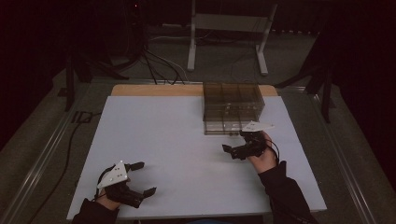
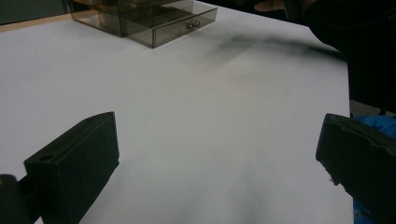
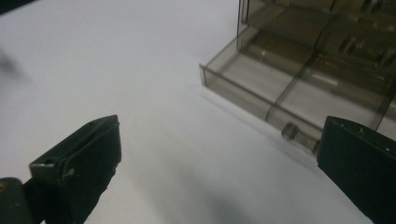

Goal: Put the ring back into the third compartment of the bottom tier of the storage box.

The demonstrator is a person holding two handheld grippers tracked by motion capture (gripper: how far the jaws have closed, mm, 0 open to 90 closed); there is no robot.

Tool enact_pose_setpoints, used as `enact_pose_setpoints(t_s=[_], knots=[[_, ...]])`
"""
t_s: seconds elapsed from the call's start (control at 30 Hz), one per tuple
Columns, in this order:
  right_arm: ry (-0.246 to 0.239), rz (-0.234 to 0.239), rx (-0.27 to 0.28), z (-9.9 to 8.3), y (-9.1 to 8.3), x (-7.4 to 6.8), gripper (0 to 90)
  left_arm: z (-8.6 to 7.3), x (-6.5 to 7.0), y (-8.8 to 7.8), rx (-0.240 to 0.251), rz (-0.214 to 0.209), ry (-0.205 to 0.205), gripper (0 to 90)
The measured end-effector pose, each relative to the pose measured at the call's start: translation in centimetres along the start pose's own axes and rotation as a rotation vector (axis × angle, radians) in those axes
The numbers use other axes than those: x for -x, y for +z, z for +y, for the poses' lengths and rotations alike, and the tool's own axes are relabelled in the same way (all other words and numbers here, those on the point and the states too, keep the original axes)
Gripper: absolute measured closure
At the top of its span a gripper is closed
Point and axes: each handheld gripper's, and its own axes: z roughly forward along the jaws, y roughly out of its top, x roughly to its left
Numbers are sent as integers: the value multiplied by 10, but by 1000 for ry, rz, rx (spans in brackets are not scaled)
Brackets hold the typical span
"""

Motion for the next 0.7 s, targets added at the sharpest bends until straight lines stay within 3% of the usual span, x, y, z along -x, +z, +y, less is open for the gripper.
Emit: enact_pose_setpoints(t_s=[0.37,0.7], knots=[[-35,16,-15,-25,-10,-5,0,0,0,0,0,1,0,4],[-35,27,-12,-49,-29,-3,0,0,0,0,-1,0,1,4]])
